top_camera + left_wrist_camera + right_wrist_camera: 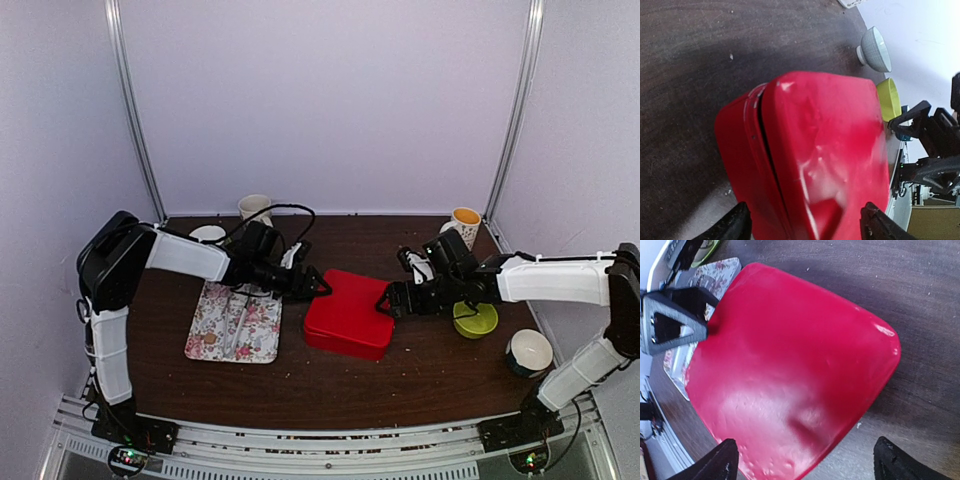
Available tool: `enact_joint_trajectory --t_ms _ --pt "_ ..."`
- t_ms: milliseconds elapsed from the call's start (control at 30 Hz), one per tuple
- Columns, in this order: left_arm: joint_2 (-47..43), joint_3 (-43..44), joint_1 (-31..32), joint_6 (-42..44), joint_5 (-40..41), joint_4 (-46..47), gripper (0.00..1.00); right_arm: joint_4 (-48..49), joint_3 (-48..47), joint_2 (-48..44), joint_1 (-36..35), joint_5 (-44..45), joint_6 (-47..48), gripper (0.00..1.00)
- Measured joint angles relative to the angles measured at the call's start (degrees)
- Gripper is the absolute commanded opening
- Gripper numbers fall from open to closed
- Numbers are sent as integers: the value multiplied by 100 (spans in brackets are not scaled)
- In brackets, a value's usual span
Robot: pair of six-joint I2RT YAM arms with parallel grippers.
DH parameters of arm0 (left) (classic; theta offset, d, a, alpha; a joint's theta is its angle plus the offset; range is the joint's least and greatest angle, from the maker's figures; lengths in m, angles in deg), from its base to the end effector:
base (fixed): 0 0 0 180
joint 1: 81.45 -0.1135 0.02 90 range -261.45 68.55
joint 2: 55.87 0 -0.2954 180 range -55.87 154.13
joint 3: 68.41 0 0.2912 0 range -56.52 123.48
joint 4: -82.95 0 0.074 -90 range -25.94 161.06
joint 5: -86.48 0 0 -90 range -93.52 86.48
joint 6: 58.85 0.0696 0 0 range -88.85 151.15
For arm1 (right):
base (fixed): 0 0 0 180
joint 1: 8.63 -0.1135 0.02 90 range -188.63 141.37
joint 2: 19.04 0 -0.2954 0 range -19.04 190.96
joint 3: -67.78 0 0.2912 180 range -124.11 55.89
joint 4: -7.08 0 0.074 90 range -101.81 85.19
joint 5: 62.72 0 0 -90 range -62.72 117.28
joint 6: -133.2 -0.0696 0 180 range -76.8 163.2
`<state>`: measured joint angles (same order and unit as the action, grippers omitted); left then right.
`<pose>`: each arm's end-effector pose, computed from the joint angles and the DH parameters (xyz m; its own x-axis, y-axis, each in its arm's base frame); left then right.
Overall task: Pack the chocolate
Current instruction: Rotate the packed packing box at the center of the board.
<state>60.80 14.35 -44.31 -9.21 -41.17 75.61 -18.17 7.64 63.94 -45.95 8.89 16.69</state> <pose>0.3660 -0.3305 0.1299 -0.9472 0.0742 -0.3121 0.3028 0.5275 -0.7938 0.2617 0.2271 0.1894 -0.8612 -0.1239 -0.4929 -0.4006 0.7624 0.5082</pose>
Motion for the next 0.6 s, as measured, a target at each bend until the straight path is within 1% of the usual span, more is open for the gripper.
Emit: enact_joint_trajectory --t_ms 100,167,333,433,600 --pt "114 7 -4 20 -2 -15 72 411 90 221 138 -245 -275 86" --pt "192 13 -24 17 -50 4 68 726 136 411 219 -433 -501 83" --pt "219 37 -59 4 -162 52 60 1290 164 857 358 -745 -870 81" --pt "229 9 -70 -22 -201 151 56 1436 157 1093 415 -820 -951 76" --pt "229 -181 -138 -133 -262 535 54 1534 125 1220 481 -922 -1040 73"
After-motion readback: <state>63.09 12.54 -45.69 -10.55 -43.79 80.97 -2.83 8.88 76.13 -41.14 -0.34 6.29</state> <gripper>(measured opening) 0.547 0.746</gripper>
